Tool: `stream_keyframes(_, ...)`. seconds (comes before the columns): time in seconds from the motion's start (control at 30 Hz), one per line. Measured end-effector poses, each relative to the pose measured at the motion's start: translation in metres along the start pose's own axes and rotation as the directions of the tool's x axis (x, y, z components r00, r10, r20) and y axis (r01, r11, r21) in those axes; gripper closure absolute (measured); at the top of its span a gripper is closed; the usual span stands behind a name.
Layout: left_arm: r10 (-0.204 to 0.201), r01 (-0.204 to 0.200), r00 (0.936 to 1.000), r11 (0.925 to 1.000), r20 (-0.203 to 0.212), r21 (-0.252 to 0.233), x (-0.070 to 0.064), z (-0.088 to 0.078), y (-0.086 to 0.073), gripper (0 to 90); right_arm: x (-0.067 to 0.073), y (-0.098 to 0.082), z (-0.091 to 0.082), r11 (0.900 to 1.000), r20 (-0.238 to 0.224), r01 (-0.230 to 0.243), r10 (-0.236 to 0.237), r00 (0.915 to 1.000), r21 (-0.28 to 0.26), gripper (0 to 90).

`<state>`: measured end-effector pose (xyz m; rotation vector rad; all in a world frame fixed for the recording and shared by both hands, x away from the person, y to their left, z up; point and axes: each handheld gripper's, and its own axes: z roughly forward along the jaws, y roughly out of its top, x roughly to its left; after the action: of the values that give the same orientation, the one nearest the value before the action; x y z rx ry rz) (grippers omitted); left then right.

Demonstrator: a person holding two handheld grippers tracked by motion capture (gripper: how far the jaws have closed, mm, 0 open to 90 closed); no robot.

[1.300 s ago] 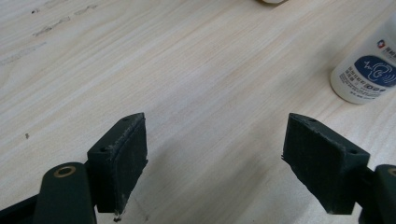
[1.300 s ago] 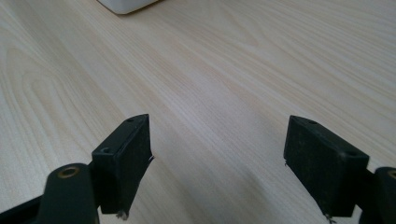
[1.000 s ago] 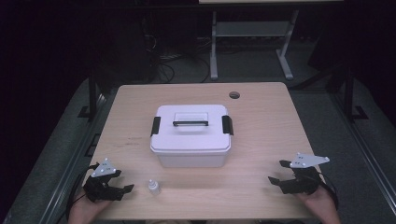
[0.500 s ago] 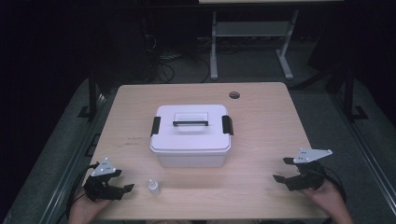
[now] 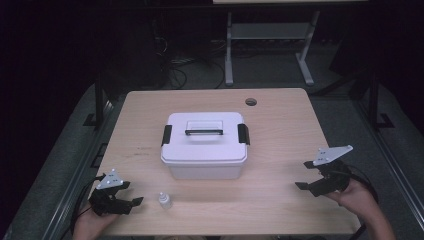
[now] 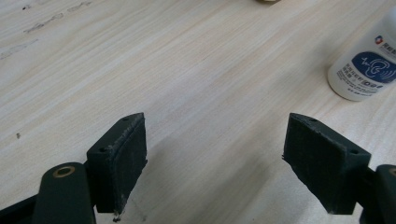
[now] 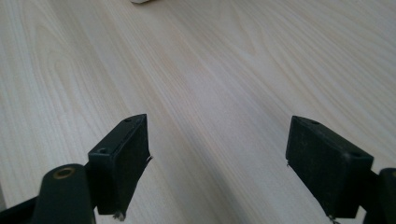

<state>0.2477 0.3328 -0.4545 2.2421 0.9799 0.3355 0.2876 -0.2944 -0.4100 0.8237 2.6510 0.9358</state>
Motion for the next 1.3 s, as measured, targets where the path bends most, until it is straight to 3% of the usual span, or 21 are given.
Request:
stream_keyframes(0.27,0.005,-0.005,1.0000,1.0000,0.008,0.001,-0.001,0.001,0.001,21.1,-0.002,0.018,-0.004,0.997,-0.015,0.061,-0.060,0.9981,0.040,21.9)
stream_keyframes(0.6,0.002,-0.002,1.0000,1.0000,0.002,-0.010,0.000,0.000,0.001,19.5,-0.008,0.029,-0.007,0.994,-0.031,0.088,-0.086,0.9958,0.061,22.0)
stream_keyframes(0.83,0.000,0.000,1.0000,1.0000,0.006,-0.007,-0.001,0.000,0.001,19.5,-0.010,0.044,-0.010,0.986,-0.031,0.140,-0.138,0.9900,0.091,22.4)
stream_keyframes(1.3,0.000,0.000,1.0000,1.0000,0.002,-0.006,0.000,0.000,0.000,18.2,-0.011,0.066,-0.016,0.975,-0.035,0.193,-0.190,0.9811,0.114,22.4)
